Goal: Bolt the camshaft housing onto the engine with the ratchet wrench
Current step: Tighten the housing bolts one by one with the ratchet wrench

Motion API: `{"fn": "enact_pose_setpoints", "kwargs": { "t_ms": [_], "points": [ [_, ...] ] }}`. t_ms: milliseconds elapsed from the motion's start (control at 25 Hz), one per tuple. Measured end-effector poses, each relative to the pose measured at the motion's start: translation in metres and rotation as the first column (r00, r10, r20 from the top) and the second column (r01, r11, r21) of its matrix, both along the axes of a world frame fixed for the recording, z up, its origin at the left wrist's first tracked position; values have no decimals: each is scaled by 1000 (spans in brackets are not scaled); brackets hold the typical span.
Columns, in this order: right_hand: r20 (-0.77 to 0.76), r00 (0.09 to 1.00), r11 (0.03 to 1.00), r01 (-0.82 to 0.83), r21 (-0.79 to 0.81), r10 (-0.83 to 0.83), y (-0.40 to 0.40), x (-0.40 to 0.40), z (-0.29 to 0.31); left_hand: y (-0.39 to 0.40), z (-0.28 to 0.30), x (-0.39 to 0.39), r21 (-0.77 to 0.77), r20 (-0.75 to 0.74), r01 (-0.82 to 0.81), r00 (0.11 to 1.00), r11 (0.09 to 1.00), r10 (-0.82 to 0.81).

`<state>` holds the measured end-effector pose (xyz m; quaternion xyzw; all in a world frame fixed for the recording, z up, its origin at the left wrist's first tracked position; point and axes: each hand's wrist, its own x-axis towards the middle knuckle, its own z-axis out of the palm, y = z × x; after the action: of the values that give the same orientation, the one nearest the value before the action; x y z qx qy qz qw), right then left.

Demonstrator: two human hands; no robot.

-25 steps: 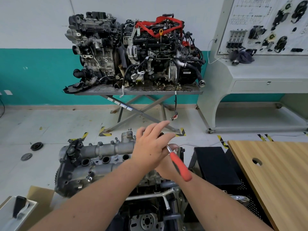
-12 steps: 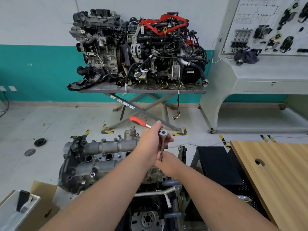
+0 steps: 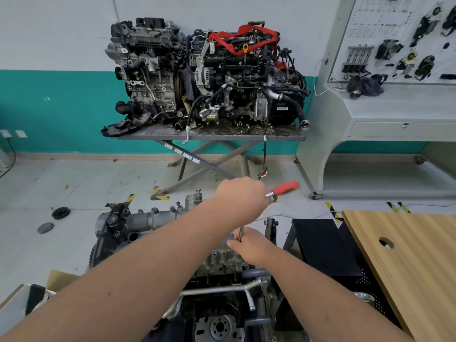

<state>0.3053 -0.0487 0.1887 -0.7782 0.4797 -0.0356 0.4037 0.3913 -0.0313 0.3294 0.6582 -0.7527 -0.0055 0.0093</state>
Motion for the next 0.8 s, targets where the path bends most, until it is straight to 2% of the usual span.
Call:
{"fn": "enact_pose_setpoints", "kwargs": {
  "t_ms": [40,120,200,240,280,360,400,440,480,520,560,600,680,760,800],
  "points": [
    [2,1000,1000,-12,-1,12,-1,-1,-2,3,-5,0,-40,117,107,988,993,-102],
    [9,1000,1000,-27,-6,27,-2,-2,-2,12,-16,5,-197,196,298,945,934,-260],
    [7,999,999,-39,-27,39,-3,0,-2,17,-31,18,-469,204,380,925,798,-321],
    [-12,999,998,-39,-49,38,-3,1,-3,20,-40,23,-590,177,350,935,728,-306],
    [-40,998,996,-55,-70,52,-4,3,-4,21,-49,25,-669,115,272,957,692,-265],
    [-102,991,987,-96,-126,83,-2,3,-2,23,-64,26,-715,-62,97,978,693,-201],
    [-100,989,981,-124,-150,110,-2,2,-1,25,-69,23,-693,-196,20,957,721,-215],
    [-45,993,981,-113,-159,107,-1,2,0,27,-73,19,-641,-365,-47,897,766,-250],
    [-34,990,959,-141,-244,137,-1,1,-1,28,-76,16,-569,-541,-93,791,817,-286],
    [-50,988,952,-157,-262,149,-2,0,-2,30,-77,12,-501,-693,-139,656,854,-300],
    [-69,983,943,-181,-280,168,-2,0,-1,32,-78,7,-423,-818,-196,503,884,-280],
    [-72,984,957,-177,-231,164,-3,1,-4,34,-79,1,-309,-920,-256,324,916,-220],
    [-70,990,983,-130,-130,122,-7,3,-7,33,-77,-9,-60,-996,-318,-42,946,-77],
    [-40,990,985,-137,-106,134,-7,3,-7,29,-72,-9,146,-953,-287,-298,947,57],
    [-6,995,992,-102,-76,102,-7,1,-7,25,-67,-6,239,-913,-255,-388,937,127]
  ]
}}
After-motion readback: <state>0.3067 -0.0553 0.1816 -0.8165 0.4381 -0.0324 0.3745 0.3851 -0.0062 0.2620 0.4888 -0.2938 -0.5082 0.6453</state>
